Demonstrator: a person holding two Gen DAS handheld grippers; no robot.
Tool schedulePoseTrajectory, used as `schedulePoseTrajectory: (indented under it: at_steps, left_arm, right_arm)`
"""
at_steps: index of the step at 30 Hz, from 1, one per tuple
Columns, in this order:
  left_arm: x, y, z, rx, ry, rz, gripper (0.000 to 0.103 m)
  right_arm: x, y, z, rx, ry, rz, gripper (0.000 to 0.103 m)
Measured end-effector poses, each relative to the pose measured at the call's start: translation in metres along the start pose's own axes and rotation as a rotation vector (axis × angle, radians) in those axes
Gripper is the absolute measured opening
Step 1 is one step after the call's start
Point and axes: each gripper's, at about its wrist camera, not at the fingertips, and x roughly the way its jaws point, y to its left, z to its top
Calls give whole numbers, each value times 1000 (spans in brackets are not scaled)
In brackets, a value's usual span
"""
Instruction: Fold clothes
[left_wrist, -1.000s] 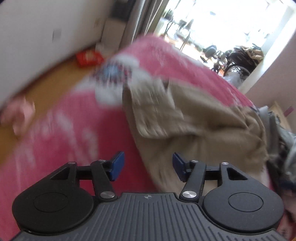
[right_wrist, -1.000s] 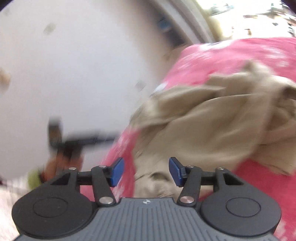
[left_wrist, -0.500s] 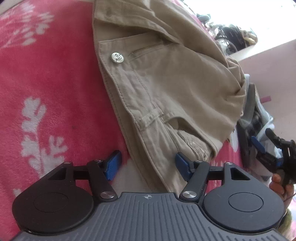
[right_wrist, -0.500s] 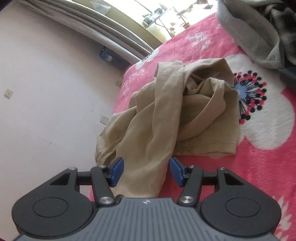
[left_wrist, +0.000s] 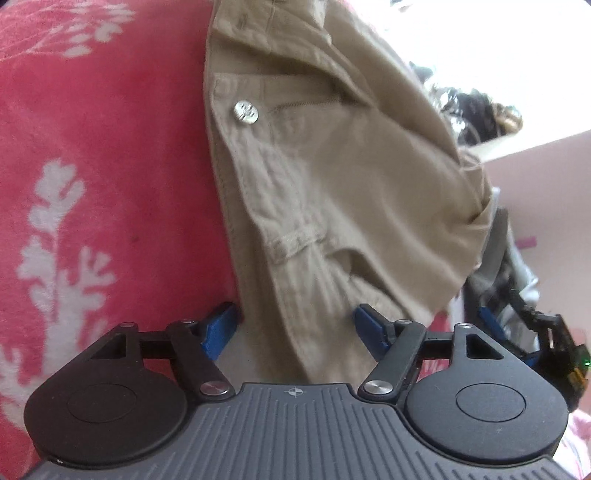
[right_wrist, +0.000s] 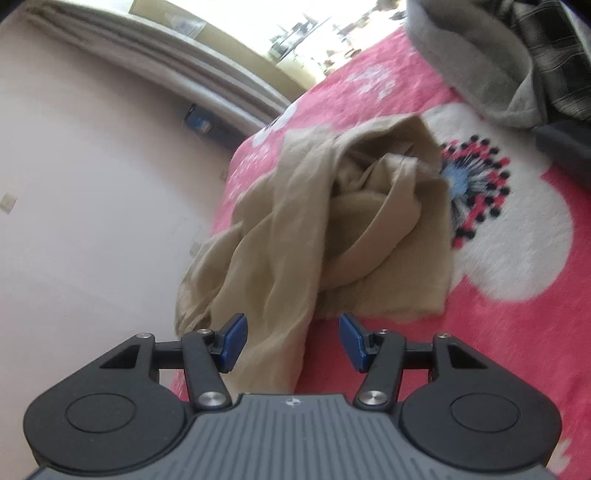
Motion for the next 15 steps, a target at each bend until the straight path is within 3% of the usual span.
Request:
schedulePoseTrajectory:
  at_steps: [3,4,8,11,15]
  left_arm:
    - [6,-6,1,4,-28,-9,54]
    - [8,-8,1,10,-36,-7,43]
    - [11,-17,4,62,-61,31,16]
    - [10,-26,6,97,-81,55,11]
    - [0,-35,8,137,-136,67,9]
  right_arm:
    - [-2,-12,17,67,-55,6,59]
    - [-2,-15,23,90,-69,16,59]
    - [-1,-13,57,96,-146,2,59]
    - [8,-10,91,47,-198,-87,61]
    - [48,-28,133,29,-150,-228,74]
